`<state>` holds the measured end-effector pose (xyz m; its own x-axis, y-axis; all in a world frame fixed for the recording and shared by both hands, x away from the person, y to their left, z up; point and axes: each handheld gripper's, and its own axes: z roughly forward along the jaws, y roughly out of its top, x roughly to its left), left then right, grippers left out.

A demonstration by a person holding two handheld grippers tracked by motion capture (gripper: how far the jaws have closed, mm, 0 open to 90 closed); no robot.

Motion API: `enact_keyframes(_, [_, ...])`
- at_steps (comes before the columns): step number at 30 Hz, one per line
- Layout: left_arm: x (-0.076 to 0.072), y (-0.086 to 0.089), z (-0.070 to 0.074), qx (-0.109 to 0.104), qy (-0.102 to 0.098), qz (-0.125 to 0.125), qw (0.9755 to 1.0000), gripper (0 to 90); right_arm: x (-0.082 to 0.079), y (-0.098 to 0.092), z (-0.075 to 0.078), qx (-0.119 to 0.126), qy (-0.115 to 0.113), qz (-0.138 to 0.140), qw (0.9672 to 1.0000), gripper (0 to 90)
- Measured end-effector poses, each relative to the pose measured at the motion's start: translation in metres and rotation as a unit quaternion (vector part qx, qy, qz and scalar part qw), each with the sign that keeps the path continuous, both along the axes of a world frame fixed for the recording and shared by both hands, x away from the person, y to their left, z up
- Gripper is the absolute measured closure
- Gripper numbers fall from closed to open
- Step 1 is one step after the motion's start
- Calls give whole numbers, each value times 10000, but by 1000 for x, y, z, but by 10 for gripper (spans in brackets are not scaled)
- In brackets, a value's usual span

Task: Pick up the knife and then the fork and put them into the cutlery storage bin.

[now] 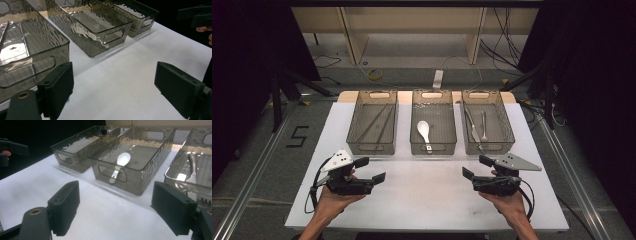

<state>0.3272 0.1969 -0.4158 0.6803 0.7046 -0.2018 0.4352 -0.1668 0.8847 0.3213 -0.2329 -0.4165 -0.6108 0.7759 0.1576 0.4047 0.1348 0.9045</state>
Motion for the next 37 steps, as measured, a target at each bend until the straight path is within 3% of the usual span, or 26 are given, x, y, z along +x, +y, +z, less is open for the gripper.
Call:
enact_keyframes(7, [-1,1,0,-45,-14,-29,10000,151,-13,-1,-3,-100,-90,46,9999,209])
enact_keyframes(15, [-1,0,0,-63,-31,-78,9999,150,-24,-10,-13,-128,15,-33,9999,197])
enact_keyframes(37, [-2,-1,0,-14,-31,-112,9999,148,-25,-13,-13,-142,-18,-127,9998,188])
